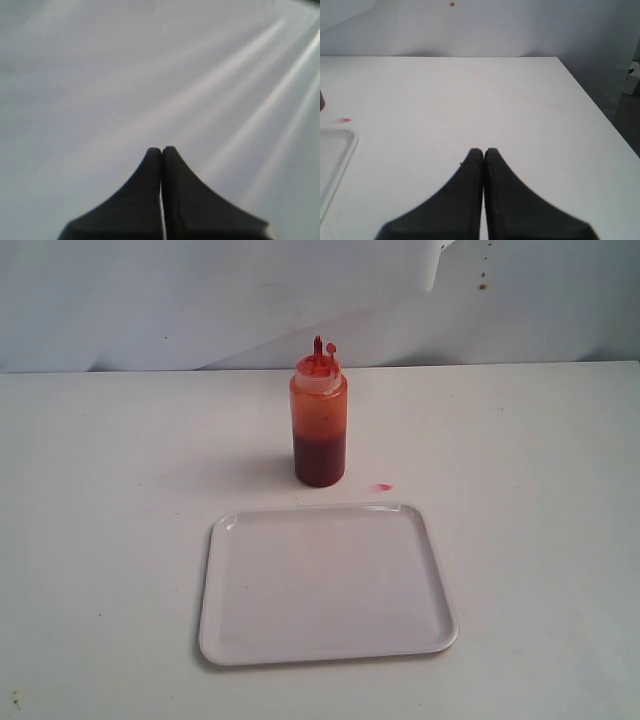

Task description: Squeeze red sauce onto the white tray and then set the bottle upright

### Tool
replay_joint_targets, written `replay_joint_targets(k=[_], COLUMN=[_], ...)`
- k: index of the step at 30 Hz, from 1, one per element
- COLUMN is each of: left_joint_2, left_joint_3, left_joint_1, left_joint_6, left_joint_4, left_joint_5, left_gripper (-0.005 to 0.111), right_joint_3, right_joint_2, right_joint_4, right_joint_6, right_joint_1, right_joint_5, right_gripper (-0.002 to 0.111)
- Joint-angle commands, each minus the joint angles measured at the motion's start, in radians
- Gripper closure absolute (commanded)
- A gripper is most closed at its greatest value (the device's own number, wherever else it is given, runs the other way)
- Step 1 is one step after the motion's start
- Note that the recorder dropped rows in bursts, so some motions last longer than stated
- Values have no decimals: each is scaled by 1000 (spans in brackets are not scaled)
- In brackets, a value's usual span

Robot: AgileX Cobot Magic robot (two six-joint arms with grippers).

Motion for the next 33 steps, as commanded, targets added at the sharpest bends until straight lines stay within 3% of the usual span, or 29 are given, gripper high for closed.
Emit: replay_joint_targets(k=[1, 4, 11, 17, 24, 28, 33], left_joint_2=[17, 78, 346, 596, 918, 1089, 1280], left_joint_3=[6, -71, -273, -368, -423, -477, -567], left_joint_1=[-3, -3, -3, -3, -3, -3, -3], left_joint_6=[9, 148, 149, 24, -104, -274, -440], left_joint_4=[0, -2, 212, 483, 633, 787, 1092], left_joint_5=[-350, -322, -262, -237, -243, -352, -565], left_gripper=[106, 106, 106, 106, 106, 106, 106], right_joint_3=[3, 3, 3, 3, 3, 3, 3], right_joint_2=[-7, -7, -7, -7, -7, -7, -7], right_joint_4=[-8, -8, -8, -8, -8, -8, -8], right_joint_6=[3, 3, 3, 3, 3, 3, 3], right_joint_1=[1, 1, 1, 1, 1, 1, 1], right_joint_5=[-3, -3, -3, -3, -3, -3, -3], right_gripper=[108, 108, 108, 108, 108, 108, 108])
